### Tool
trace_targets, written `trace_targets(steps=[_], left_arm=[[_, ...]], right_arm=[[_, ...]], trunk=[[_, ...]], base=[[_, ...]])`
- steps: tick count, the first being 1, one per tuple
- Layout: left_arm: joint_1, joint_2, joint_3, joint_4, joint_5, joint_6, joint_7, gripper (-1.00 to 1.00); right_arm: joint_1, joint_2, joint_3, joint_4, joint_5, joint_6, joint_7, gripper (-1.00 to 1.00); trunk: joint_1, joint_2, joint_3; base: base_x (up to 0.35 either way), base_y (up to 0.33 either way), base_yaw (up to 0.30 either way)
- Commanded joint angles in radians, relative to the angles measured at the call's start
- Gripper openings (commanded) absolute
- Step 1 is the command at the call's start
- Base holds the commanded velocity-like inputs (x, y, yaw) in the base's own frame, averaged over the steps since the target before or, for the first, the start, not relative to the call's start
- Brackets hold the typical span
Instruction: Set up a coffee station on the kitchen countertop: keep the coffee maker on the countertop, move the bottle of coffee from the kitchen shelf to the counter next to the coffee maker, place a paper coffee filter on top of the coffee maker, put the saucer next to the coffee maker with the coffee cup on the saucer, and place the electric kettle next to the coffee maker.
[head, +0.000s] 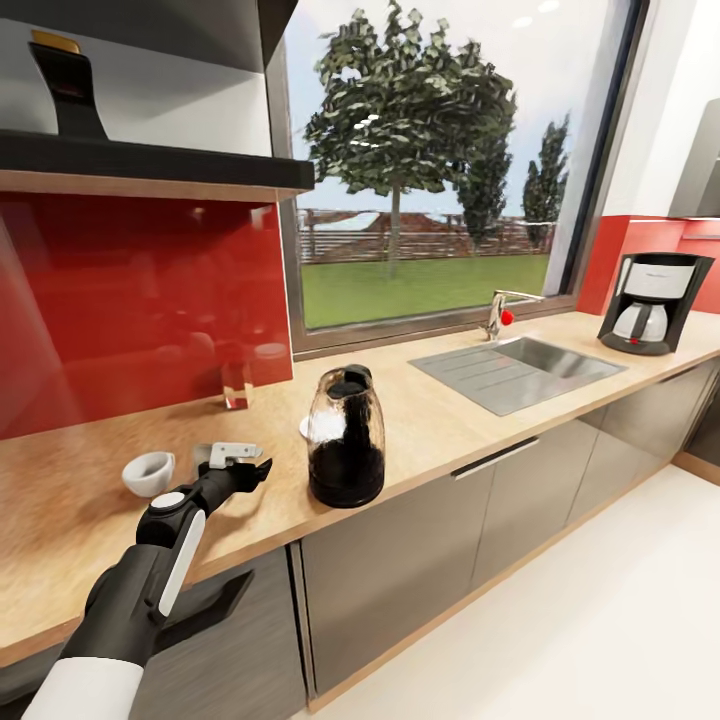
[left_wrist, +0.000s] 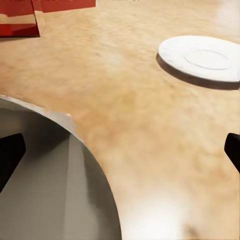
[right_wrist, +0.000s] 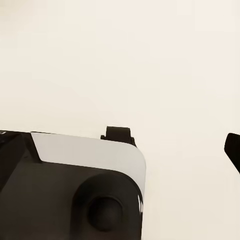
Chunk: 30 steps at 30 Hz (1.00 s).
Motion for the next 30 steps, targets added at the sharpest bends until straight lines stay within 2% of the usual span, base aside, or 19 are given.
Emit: trace_targets(steps=[1,24,25,30], left_arm=[[-0.001,0.000,0.000,-0.001,0.003,0.006,-0.002,1.00],[-0.001,0.000,0.000,0.000,0.003,0.007,-0.003,1.00],[-0.001,0.000,0.000,0.000,0.003,0.007,-0.004,-1.00],[-0.001,0.000,0.000,0.000,0.003,0.007,-0.003,-1.00]], right_arm=[[-0.001,0.000,0.000,0.001,0.008,-0.003,0.000,1.00],[-0.001,0.000,0.000,0.000,0.008,-0.003,0.000,1.00],[-0.001,0.000,0.000,0.001,0.008,-0.003,0.000,1.00],[-0.001,0.000,0.000,0.000,0.008,-0.003,0.000,1.00]], trunk=[[0.000,-0.001,-0.001],[0.000,-0.001,-0.001],[0.000,-0.001,-0.001],[0.000,-0.001,-0.001]], base=[[0.137,0.000,0.000],[0.019,0.000,0.000],[0.000,0.000,0.000],[0.000,0.000,0.000]])
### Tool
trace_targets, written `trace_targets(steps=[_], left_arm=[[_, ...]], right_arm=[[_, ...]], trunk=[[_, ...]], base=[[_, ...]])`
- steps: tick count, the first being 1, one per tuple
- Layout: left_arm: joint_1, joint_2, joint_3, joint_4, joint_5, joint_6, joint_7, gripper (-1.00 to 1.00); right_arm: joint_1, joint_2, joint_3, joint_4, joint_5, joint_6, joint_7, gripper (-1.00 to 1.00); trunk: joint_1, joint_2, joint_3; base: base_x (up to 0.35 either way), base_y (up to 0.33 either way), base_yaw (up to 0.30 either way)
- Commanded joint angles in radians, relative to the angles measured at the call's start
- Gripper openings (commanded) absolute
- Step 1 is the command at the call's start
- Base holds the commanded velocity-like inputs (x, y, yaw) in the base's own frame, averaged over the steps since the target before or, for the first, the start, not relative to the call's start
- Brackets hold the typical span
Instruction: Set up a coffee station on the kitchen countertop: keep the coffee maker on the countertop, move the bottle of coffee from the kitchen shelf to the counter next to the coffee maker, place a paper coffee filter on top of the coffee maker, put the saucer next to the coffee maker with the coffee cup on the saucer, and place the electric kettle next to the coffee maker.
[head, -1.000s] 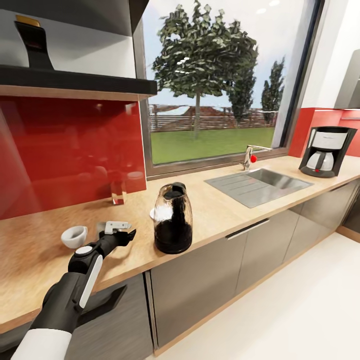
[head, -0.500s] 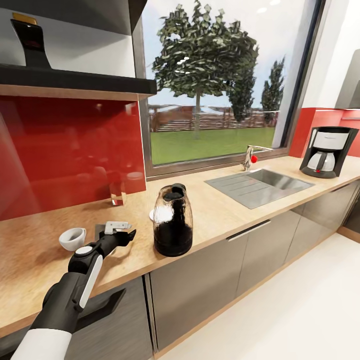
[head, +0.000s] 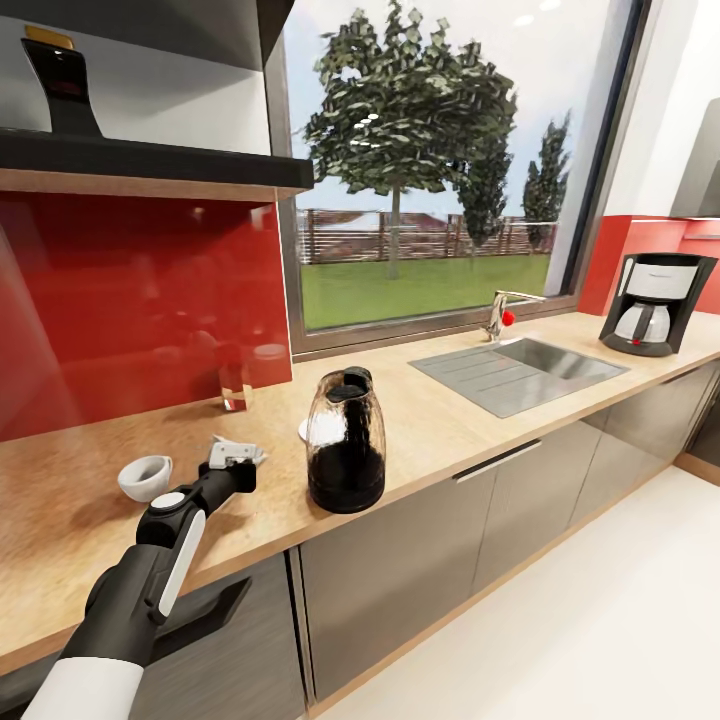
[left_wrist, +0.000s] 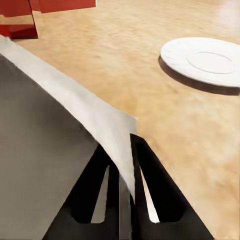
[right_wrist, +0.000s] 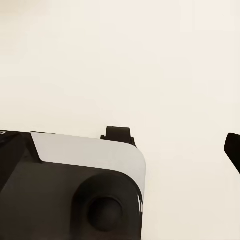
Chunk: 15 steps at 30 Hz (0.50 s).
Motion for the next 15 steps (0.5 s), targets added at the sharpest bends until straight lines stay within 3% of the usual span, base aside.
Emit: trace_targets(steps=[1,15], left_arm=[[-0.001,0.000,0.000,-0.001,0.001,0.006,-0.004,-1.00],[-0.001,0.000,0.001,-0.001,0.001,0.005,-0.004,-1.00]], right_arm=[[-0.001,0.000,0.000,0.001,0.008,-0.003,0.000,1.00],[-0.001,0.000,0.000,0.001,0.008,-0.003,0.000,1.00]], trunk=[[0.000,-0.001,-0.001],[0.000,-0.001,-0.001]], base=[[0.000,0.000,0.000],[0.000,0.000,0.000]])
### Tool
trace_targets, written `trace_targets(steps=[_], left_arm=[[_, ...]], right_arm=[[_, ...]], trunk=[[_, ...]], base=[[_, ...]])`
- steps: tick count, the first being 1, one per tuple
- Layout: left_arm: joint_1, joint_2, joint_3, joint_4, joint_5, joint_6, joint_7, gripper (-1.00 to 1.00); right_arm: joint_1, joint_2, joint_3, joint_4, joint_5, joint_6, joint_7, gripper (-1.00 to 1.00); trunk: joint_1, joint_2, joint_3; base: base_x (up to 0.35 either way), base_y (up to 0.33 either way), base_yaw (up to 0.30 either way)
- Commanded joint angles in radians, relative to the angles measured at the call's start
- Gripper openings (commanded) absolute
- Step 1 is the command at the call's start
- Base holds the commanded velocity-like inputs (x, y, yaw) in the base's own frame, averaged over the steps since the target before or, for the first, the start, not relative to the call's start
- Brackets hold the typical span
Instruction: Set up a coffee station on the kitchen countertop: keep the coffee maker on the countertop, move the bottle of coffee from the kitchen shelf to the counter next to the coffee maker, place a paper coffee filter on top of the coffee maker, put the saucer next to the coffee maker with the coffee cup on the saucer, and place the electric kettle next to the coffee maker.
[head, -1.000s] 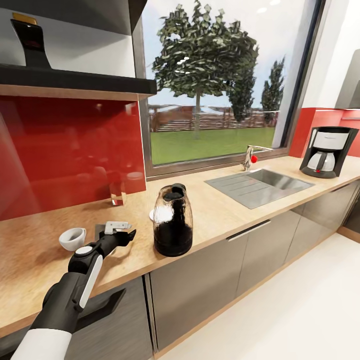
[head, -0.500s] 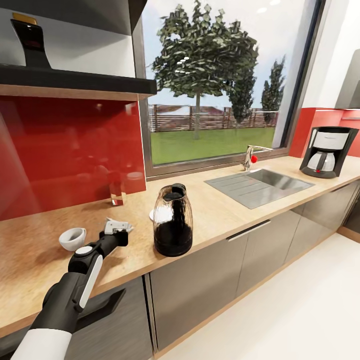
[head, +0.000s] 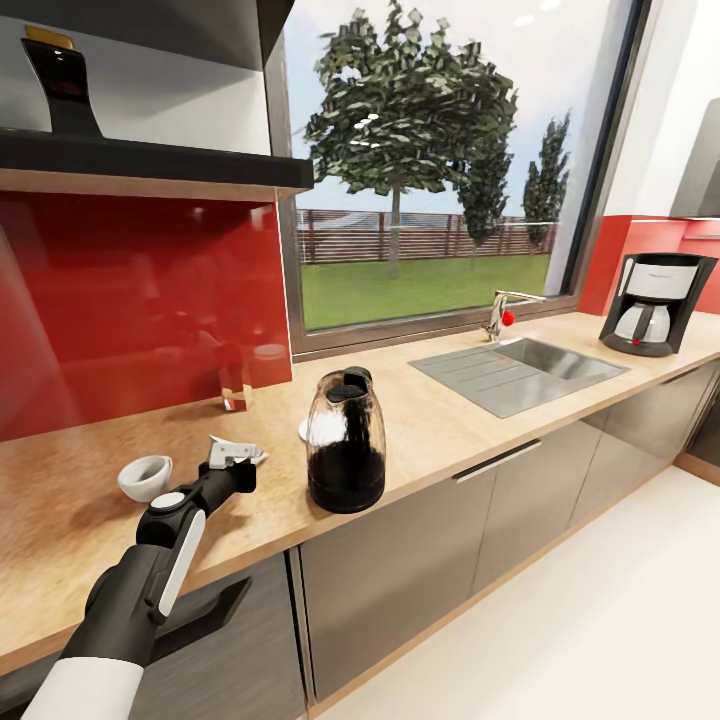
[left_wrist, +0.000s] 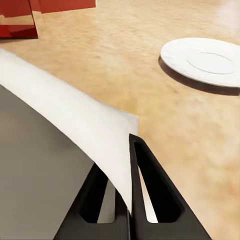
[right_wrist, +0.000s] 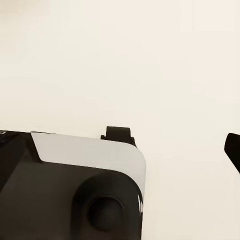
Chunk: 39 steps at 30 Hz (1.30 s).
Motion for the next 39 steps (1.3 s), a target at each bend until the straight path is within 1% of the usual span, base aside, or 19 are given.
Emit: trace_targets(steps=[1,7,10,13,18,23,29,34,39], left_arm=[[-0.001,0.000,0.001,-0.001,0.002,0.006,-0.003,-1.00],[-0.001,0.000,0.001,-0.002,0.002,0.006,-0.003,-1.00],[-0.001,0.000,0.000,-0.003,0.002,0.006,-0.002,-1.00],[-0.001,0.000,0.000,-0.003,0.002,0.006,-0.002,-1.00],[-0.001,0.000,0.000,-0.003,0.002,0.006,-0.002,-1.00],[-0.001,0.000,0.000,-0.004,0.002,0.006,-0.002,-1.00],[-0.001,0.000,0.001,-0.012,0.003,0.006,-0.002,-1.00],[-0.001,0.000,0.002,-0.016,0.003,0.006,-0.003,-1.00],[-0.001,0.000,0.001,-0.019,0.003,0.006,-0.003,-1.00]], right_arm=[[-0.001,0.000,0.000,0.001,0.008,-0.003,-0.001,1.00],[-0.001,0.000,0.000,0.000,0.008,-0.003,0.000,1.00],[-0.001,0.000,0.000,0.001,0.008,-0.003,0.000,1.00],[-0.001,0.000,0.000,0.000,0.008,-0.003,0.000,1.00],[-0.001,0.000,0.000,0.001,0.008,-0.003,0.000,1.00],[-0.001,0.000,0.001,0.001,0.008,-0.003,0.000,1.00],[-0.001,0.000,0.000,0.001,0.008,-0.003,0.000,1.00],[-0.001,0.000,0.000,0.000,0.008,-0.003,0.000,1.00],[-0.001,0.000,0.001,0.000,0.008,-0.003,0.000,1.00]], trunk=[[0.000,-0.001,-0.001],[0.000,-0.001,-0.001],[-0.012,0.020,0.008],[-0.012,0.020,0.008],[-0.031,0.055,0.024],[-0.031,0.055,0.024],[-0.054,0.097,0.043],[-0.054,0.097,0.043],[-0.073,0.132,0.058]], base=[[0.000,0.000,0.000],[0.000,0.000,0.000],[0.000,0.000,0.000],[0.000,0.000,0.000],[0.000,0.000,0.000],[0.000,0.000,0.000],[0.000,0.000,0.000],[0.000,0.000,0.000],[0.000,0.000,0.000]])
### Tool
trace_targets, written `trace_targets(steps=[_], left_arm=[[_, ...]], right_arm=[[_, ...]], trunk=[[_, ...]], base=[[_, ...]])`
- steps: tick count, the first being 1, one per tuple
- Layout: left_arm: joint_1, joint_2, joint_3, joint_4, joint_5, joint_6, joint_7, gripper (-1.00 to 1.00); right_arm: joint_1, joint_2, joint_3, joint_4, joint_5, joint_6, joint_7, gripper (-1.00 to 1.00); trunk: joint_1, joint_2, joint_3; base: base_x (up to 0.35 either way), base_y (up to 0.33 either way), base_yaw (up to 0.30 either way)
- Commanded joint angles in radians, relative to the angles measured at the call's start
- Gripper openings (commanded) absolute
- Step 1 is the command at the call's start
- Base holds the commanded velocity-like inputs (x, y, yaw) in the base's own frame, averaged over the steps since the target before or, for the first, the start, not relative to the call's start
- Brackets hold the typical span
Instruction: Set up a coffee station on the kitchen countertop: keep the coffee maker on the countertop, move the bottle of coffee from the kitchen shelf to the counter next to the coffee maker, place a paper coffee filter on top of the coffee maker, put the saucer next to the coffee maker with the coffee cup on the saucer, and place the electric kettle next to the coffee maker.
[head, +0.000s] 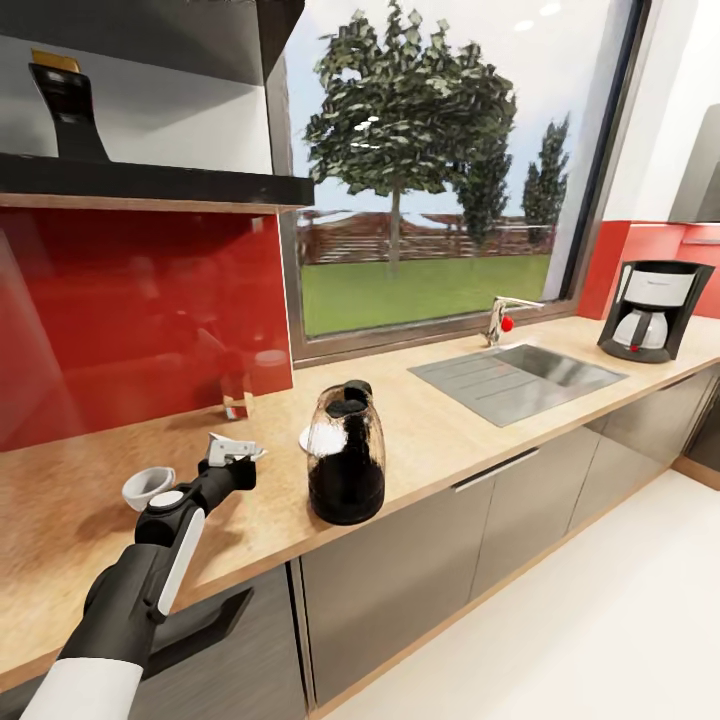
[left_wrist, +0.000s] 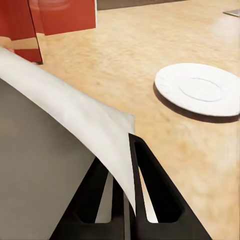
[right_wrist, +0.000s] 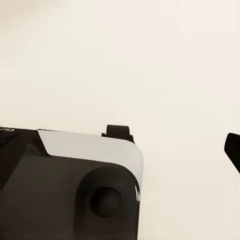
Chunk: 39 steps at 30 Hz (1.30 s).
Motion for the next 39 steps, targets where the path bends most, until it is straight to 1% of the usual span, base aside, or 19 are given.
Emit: trace_targets(steps=[1,4,11,23,39], left_arm=[[-0.001,0.000,0.000,-0.001,0.002,0.006,-0.002,-1.00],[-0.001,0.000,0.001,-0.003,0.002,0.006,-0.003,-1.00],[-0.001,0.000,0.001,-0.005,0.002,0.007,-0.003,-1.00],[-0.001,0.000,0.001,-0.023,0.003,0.007,-0.005,-1.00],[-0.001,0.000,0.001,-0.025,0.003,0.008,-0.006,-1.00]], right_arm=[[-0.001,0.000,0.000,0.001,0.008,-0.003,0.000,1.00],[-0.001,0.000,-0.001,0.000,0.008,-0.003,0.000,1.00],[-0.001,0.000,-0.001,0.000,0.008,-0.003,0.000,1.00],[-0.001,-0.002,-0.001,0.000,0.008,-0.003,0.000,1.00],[-0.001,0.000,-0.003,0.000,0.008,-0.003,0.000,1.00]], trunk=[[0.000,0.000,-0.001],[0.000,0.000,-0.001],[-0.027,0.049,0.021],[-0.027,0.049,0.021],[-0.027,0.049,0.021]], base=[[0.000,0.000,0.000],[0.000,0.000,0.000],[0.000,0.000,0.000],[0.000,0.000,0.000],[0.000,0.000,0.000]])
